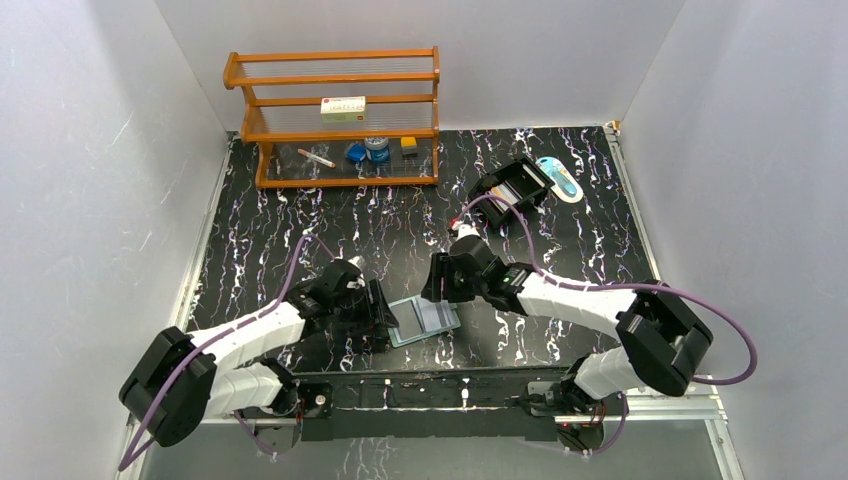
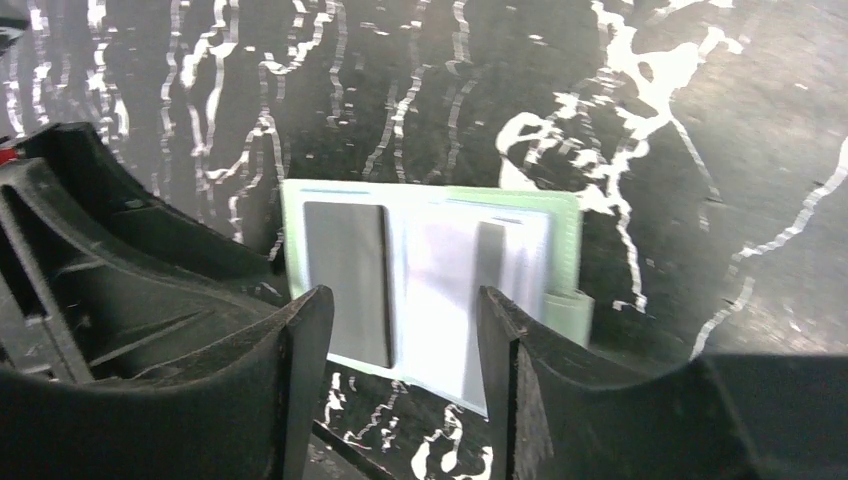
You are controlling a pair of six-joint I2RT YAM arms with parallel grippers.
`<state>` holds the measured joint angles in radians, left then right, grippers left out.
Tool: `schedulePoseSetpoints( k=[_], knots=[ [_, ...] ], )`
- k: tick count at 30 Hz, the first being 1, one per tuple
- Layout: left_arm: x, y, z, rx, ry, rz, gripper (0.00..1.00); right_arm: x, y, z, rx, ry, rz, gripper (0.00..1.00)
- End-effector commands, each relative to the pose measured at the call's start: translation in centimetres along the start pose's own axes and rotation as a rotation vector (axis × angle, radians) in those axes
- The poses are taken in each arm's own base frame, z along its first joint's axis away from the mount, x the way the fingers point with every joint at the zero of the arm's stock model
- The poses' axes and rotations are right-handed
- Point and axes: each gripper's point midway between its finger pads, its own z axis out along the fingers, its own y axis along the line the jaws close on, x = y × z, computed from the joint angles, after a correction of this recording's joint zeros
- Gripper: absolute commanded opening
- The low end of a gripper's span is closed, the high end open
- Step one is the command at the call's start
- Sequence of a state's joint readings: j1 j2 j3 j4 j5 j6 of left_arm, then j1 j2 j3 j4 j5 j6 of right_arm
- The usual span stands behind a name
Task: Put the credit cards into the card holder
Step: Insert the credit card into the card holder, then close the card holder at the center of the board.
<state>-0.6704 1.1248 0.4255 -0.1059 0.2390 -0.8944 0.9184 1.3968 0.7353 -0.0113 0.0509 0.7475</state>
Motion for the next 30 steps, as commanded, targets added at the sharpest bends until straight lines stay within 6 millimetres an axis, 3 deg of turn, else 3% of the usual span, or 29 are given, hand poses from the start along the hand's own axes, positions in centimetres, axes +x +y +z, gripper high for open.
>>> schedulePoseSetpoints(
  k=[1,4,11,15,25,30],
  knots=[
    [-0.4,-0.1,0.2,-0.026,0.007,-0.001,0.58,-0.2,-2.2,-0.8,0.071,0.012,0.011,0.65],
    [-0.5,0.1,0.6,-0.035,0.007,-0.003,0.61,0.1,-2.7,-0.6,0.027,0.017,0.082,0.66],
    [-0.9,-1.6,1.5,0.051,0.008,-0.006,0.65,1.5,-3.8,-0.4,-0.007,0.008,0.194,0.75],
    [-0.8,-2.4,1.8,0.1,0.019,-0.019,0.65,2.5,-3.9,-0.2,-0.036,0.018,0.243,0.75],
    [-2.6,-7.6,-1.3,0.3,-0.049,0.013,0.6,2.7,-0.6,-0.6,-0.232,0.037,0.289,0.68],
    [-2.8,-8.5,-2.1,0.351,-0.069,0.028,0.59,3.4,-0.7,-0.5,-0.246,0.053,0.313,0.68]
  ],
)
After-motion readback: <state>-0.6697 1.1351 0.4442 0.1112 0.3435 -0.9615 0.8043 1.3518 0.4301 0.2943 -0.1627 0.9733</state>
